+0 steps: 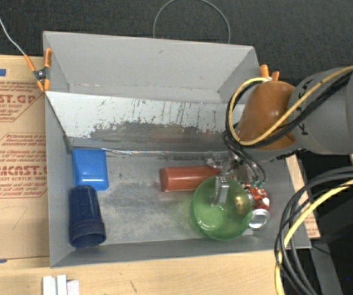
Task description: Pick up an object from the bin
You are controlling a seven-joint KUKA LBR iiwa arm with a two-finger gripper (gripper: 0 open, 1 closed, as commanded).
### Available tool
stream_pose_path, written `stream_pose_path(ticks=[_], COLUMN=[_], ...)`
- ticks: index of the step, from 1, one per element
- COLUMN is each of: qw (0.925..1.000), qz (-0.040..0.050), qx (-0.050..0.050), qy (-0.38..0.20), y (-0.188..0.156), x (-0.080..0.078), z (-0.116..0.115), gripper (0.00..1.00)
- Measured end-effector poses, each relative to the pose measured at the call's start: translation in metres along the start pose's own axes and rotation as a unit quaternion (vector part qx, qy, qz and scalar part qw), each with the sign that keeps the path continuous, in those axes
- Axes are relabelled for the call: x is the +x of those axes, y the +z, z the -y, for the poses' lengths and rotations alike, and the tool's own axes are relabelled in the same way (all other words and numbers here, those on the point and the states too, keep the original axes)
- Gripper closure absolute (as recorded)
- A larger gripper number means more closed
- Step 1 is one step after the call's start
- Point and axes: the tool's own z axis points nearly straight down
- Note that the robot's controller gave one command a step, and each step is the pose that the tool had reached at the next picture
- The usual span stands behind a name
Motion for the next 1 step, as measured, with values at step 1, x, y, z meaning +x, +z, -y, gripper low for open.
stream_pose_path(ticks=[1], qw=[1.0], qz=[0.0], qx=[0.0], qy=[0.0], y=[0.0], x=[0.0], z=[0.0], gripper=[1.0])
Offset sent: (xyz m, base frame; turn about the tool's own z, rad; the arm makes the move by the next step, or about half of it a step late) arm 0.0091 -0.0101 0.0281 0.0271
